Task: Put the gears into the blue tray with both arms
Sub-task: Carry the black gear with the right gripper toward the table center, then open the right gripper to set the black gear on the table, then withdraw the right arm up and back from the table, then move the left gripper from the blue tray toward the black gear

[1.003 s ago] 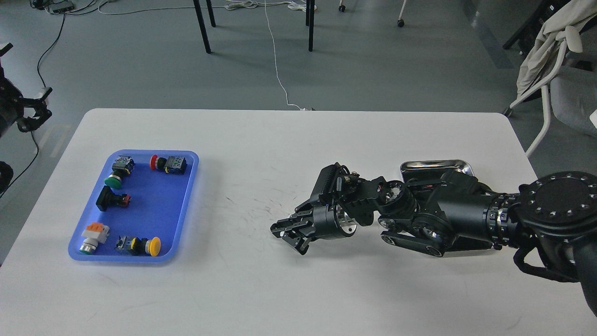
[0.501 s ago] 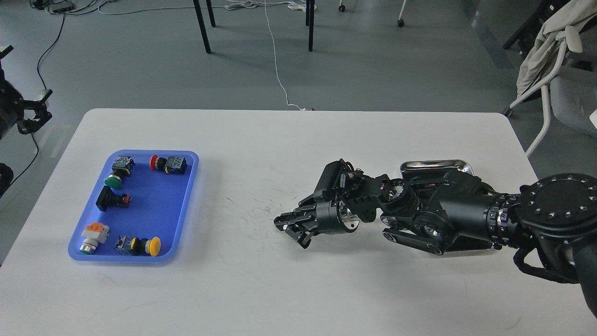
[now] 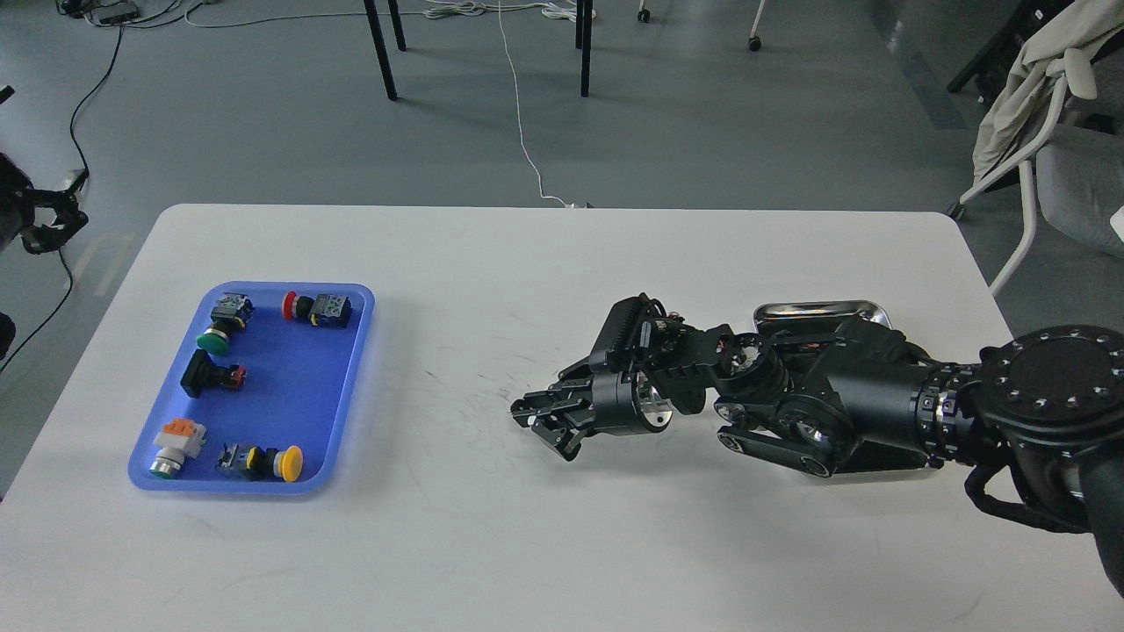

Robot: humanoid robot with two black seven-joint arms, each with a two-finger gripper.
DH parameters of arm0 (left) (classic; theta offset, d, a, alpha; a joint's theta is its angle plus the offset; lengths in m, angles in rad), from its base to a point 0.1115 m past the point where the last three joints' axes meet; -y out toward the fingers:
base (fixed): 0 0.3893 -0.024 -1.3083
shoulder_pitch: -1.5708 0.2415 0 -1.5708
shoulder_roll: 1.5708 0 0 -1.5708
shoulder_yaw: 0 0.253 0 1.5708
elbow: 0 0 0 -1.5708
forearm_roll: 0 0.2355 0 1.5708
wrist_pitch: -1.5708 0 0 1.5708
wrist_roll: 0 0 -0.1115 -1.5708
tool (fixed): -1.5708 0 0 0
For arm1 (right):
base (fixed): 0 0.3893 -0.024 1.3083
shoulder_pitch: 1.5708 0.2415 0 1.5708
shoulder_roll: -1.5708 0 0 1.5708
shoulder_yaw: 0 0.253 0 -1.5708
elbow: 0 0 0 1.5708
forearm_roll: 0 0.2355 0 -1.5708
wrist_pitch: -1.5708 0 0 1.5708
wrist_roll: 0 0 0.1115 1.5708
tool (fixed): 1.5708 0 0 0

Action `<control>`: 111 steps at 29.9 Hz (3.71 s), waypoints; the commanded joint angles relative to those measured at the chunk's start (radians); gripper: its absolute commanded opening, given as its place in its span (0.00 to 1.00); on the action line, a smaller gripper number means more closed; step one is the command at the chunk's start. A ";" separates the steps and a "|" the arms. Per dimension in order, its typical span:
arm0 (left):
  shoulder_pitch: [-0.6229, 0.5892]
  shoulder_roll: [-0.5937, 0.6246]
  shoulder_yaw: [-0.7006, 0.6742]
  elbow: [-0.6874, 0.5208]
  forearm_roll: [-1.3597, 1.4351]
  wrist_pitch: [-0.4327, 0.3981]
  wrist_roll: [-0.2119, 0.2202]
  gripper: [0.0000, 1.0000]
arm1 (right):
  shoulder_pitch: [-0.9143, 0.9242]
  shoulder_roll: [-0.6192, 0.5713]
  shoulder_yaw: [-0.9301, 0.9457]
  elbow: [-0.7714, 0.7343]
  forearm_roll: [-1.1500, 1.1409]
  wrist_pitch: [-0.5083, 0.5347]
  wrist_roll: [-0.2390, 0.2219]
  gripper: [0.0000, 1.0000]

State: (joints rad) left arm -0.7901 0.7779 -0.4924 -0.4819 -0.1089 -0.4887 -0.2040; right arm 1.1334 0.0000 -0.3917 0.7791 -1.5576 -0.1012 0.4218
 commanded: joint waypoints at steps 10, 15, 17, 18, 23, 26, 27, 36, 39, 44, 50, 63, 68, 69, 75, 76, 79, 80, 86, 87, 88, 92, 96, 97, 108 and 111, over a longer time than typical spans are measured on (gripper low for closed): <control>0.008 0.001 0.000 -0.001 0.000 0.000 0.000 1.00 | -0.001 0.000 0.014 -0.012 0.008 0.000 -0.003 0.47; 0.009 0.003 0.002 -0.001 0.002 0.000 -0.002 1.00 | 0.008 0.000 0.103 -0.035 0.028 0.014 -0.003 0.66; 0.009 0.011 0.014 -0.009 0.002 0.000 0.003 1.00 | 0.017 0.000 0.134 -0.049 0.083 0.017 -0.003 0.71; 0.009 0.018 0.014 -0.014 0.002 0.000 0.008 1.00 | 0.025 0.000 0.143 -0.055 0.120 0.017 -0.004 0.75; 0.026 0.050 0.026 -0.049 0.020 0.000 0.014 1.00 | 0.052 0.000 0.183 -0.063 0.244 0.015 -0.015 0.83; 0.032 0.072 0.051 -0.083 0.104 0.000 0.009 1.00 | 0.057 0.000 0.238 -0.066 0.267 0.017 -0.018 0.85; 0.032 0.084 0.051 -0.101 0.145 0.000 0.000 1.00 | 0.057 0.000 0.260 -0.066 0.277 0.017 -0.024 0.87; 0.037 0.211 0.051 -0.335 0.250 0.000 -0.003 1.00 | 0.078 -0.021 0.356 -0.064 0.445 0.018 -0.044 0.91; 0.040 0.218 0.054 -0.404 0.256 0.000 -0.002 1.00 | 0.082 -0.087 0.381 -0.063 0.514 0.018 -0.051 0.92; 0.042 0.259 0.054 -0.550 0.392 0.000 -0.002 1.00 | 0.082 -0.195 0.407 -0.055 0.648 0.017 -0.052 0.92; 0.043 0.320 0.063 -0.776 0.560 0.000 0.041 1.00 | 0.071 -0.307 0.412 -0.046 0.859 0.008 -0.051 0.92; 0.043 0.350 0.061 -0.845 0.598 0.000 0.190 0.98 | 0.022 -0.439 0.537 0.017 1.083 -0.023 -0.049 0.93; 0.043 0.351 0.066 -0.879 0.615 0.000 0.029 0.99 | -0.029 -0.475 0.602 0.028 1.097 -0.028 -0.047 0.93; 0.045 0.350 0.064 -0.877 0.618 0.000 -0.004 0.99 | -0.035 -0.489 0.617 0.029 1.097 -0.029 -0.047 0.93; 0.038 0.333 0.072 -0.909 0.679 0.090 -0.205 0.99 | -0.104 -0.529 0.747 0.034 1.099 -0.032 -0.047 0.93; 0.037 0.333 0.072 -0.911 0.686 0.100 -0.207 0.99 | -0.115 -0.537 0.763 0.037 1.099 -0.034 -0.047 0.93; 0.040 0.319 0.074 -0.916 0.716 0.140 -0.212 0.99 | -0.148 -0.577 0.798 0.051 1.099 -0.037 -0.047 0.93; 0.040 0.313 0.074 -0.919 0.719 0.145 -0.212 0.99 | -0.159 -0.587 0.812 0.061 1.102 -0.040 -0.047 0.93; 0.046 0.271 0.109 -0.923 0.770 0.185 -0.210 0.99 | -0.222 -0.635 0.866 0.095 1.162 -0.052 -0.046 0.94; 0.048 0.270 0.121 -0.932 0.797 0.193 -0.212 0.99 | -0.228 -0.640 0.870 0.095 1.162 -0.052 -0.046 0.94; 0.046 0.268 0.133 -0.940 0.827 0.205 -0.212 0.99 | -0.233 -0.646 0.875 0.097 1.162 -0.052 -0.046 0.94; 0.048 0.268 0.149 -0.988 0.968 0.288 -0.212 0.99 | -0.247 -0.663 0.881 0.095 1.163 -0.052 -0.044 0.94; 0.037 0.261 0.212 -1.009 1.110 0.370 -0.204 0.99 | -0.261 -0.675 0.893 0.095 1.186 -0.057 -0.049 0.94; 0.037 0.256 0.213 -1.015 1.114 0.377 -0.198 0.99 | -0.265 -0.676 0.893 0.092 1.224 -0.057 -0.049 0.94; 0.037 0.238 0.219 -1.035 1.095 0.381 -0.284 0.99 | -0.336 -0.696 0.890 0.101 1.347 -0.078 -0.052 0.95; 0.038 0.215 0.222 -1.034 1.167 0.386 -0.281 0.99 | -0.359 -0.696 0.893 0.109 1.370 -0.081 -0.054 0.95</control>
State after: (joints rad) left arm -0.7536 1.0097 -0.2743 -1.5153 0.9980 -0.1069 -0.4789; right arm 0.7944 -0.6949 0.4973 0.8809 -0.2062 -0.1797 0.3694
